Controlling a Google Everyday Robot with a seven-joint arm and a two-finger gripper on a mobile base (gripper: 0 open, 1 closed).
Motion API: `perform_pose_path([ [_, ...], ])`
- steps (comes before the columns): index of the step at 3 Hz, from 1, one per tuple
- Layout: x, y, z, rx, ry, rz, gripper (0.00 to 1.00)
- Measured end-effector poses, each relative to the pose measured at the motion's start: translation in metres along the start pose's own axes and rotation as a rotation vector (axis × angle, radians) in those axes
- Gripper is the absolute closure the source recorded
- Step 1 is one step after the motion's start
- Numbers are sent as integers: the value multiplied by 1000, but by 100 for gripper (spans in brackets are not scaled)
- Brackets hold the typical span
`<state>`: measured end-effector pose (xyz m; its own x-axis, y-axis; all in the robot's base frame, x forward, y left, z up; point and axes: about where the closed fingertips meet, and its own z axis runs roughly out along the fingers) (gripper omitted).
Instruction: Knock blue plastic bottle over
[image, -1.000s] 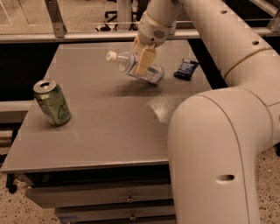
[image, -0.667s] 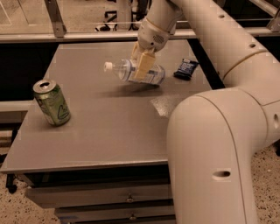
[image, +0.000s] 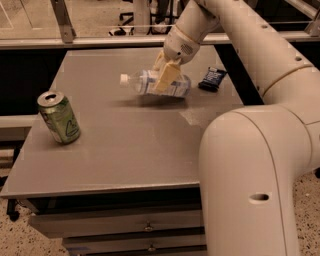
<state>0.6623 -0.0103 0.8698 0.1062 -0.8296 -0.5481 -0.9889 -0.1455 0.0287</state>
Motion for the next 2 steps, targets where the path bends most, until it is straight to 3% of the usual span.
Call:
perform_pose_path([
  [1, 2, 4, -3, 3, -28, 20, 13],
  [2, 6, 11, -4, -6, -39, 34, 0],
])
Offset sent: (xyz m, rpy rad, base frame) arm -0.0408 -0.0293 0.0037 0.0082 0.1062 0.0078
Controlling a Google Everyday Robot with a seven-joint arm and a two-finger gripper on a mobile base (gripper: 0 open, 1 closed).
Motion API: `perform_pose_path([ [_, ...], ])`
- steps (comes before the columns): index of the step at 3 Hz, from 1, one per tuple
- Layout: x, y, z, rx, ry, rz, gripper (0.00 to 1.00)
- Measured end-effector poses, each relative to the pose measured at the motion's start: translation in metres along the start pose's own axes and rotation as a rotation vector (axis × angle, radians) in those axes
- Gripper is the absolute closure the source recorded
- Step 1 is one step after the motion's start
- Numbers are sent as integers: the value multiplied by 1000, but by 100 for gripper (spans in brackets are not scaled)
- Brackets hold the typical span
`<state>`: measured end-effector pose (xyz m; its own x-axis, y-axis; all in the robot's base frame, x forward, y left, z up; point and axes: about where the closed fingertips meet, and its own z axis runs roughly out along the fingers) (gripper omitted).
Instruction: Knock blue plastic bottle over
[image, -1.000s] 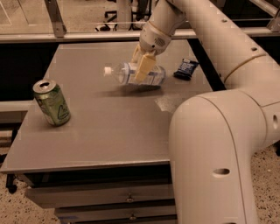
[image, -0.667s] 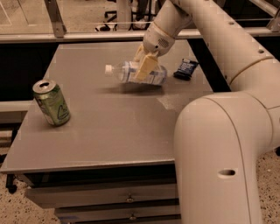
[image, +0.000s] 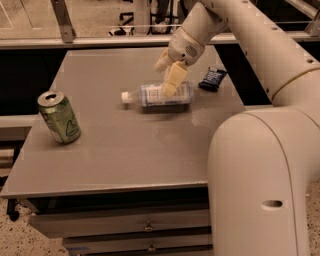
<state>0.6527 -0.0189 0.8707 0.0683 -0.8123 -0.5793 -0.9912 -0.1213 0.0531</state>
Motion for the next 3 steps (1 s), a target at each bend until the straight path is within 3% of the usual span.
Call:
perform_pose_path([
  [1, 7, 3, -7, 14, -16, 19, 0],
  [2, 23, 4, -37, 106, -99, 60, 0],
  [3, 43, 18, -79, 248, -234, 93, 0],
])
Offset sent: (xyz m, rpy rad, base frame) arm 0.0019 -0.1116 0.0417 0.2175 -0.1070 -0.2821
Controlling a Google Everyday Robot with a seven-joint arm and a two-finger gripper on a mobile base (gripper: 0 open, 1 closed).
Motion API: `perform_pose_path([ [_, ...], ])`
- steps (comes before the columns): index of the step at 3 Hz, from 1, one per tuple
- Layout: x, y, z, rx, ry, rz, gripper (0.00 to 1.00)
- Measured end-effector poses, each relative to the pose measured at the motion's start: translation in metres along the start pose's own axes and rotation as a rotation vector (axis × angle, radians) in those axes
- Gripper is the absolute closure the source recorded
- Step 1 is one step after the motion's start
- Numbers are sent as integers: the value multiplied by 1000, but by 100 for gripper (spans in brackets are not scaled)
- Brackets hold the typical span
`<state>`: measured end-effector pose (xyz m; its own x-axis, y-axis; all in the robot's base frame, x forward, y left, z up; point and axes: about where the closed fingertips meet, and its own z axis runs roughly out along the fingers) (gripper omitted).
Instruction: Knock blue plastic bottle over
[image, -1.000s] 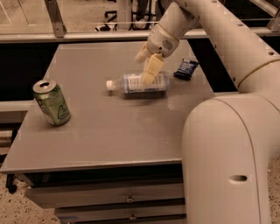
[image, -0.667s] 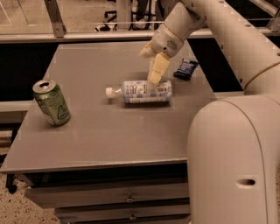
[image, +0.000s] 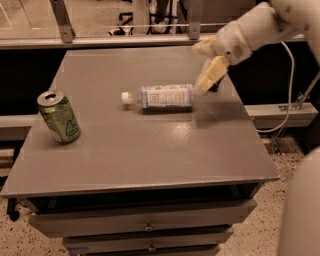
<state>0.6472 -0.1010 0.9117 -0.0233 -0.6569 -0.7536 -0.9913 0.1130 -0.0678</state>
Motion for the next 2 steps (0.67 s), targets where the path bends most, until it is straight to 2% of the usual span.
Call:
perform_pose_path([
  [1, -5, 25, -33, 114, -173, -3, 0],
  [2, 25, 31, -38, 177, -212, 60, 0],
])
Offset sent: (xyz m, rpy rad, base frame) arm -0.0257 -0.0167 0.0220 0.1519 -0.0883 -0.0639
